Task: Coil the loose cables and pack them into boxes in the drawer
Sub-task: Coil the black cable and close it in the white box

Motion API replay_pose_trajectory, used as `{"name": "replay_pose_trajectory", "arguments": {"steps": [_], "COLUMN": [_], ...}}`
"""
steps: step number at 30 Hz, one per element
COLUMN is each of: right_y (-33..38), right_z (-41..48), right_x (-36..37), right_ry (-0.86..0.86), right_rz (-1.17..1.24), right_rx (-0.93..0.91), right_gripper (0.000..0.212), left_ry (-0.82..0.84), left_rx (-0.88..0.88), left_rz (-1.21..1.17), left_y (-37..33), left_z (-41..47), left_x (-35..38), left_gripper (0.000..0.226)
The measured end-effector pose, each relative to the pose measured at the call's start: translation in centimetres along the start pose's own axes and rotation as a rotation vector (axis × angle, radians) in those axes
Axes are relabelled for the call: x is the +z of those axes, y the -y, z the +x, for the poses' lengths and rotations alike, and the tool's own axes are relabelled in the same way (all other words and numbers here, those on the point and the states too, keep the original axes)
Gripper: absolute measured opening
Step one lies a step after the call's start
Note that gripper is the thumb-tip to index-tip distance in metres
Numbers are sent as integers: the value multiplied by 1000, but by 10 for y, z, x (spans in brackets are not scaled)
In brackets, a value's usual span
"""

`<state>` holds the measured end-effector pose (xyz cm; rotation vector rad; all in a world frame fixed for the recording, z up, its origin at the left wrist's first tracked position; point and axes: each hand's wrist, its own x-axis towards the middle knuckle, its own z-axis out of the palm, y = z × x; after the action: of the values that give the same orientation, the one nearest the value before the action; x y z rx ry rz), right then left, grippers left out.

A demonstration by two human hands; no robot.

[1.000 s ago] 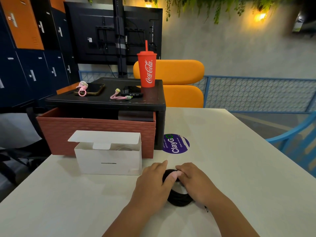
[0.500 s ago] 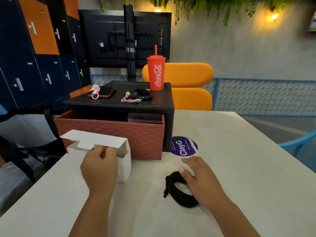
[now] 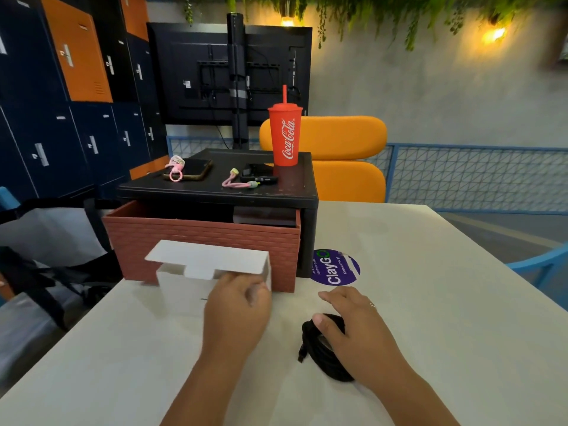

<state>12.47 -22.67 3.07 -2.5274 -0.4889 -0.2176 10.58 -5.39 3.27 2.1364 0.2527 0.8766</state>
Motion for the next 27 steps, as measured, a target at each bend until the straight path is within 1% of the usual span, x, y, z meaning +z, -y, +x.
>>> {"name": "replay_pose_trajectory", "arguments": {"steps": [3,7,8,9,11,12,14,15,16,18,19,22,23,25,26,27], "right_y": [0,-4,-5,-5,-1,0,-4,-4,-5,-9,-11,-20,-23,-26,-27,-27], "right_z": [0,0,1,2,4,5,6,5,4,4,3,4,4,3,3,3], "right_x": [-1,-1,-1,-2,-4,-3,-2,-3,-6,-11,-15,-23,-26,-31,-31,-31], "right_ry": [-24,-64,-76,-74,3,37,-1,-40,-68,-91,-98,-128,-133,-120,-106,-89], "right_rz": [39,126,168,264,519,595,620,635,631,617,606,648,667,686,685,682], "right_rx": [7,11,29,77,213,235,215,196,169,139,133,172,177,173,169,161], "right_gripper": [51,69,70,66,51,45,34,33,36,48,51,52,53,54,56,56], "left_ry": [137,313,330,332,329,340,387,408,416,398,363,153,72,-63,-94,-84], "left_rx": [94,255,283,314,356,368,387,412,450,517,537,558,533,427,345,260], "left_rz": [-69,-200,-223,-239,-264,-274,-280,-282,-287,-275,-258,-188,-158,-120,-131,-163], "left_y": [-12,-27,-30,-33,-39,-41,-44,-44,-42,-39,-37,-28,-24,-17,-15,-13], "left_z": [-12,-29,-31,-34,-37,-38,-39,-39,-38,-36,-34,-22,-17,-6,-2,2], "left_x": [13,20,21,21,22,22,22,21,20,19,19,15,12,5,1,-4], "left_gripper": [22,36,37,36,34,35,38,38,38,41,44,42,39,38,37,34]}}
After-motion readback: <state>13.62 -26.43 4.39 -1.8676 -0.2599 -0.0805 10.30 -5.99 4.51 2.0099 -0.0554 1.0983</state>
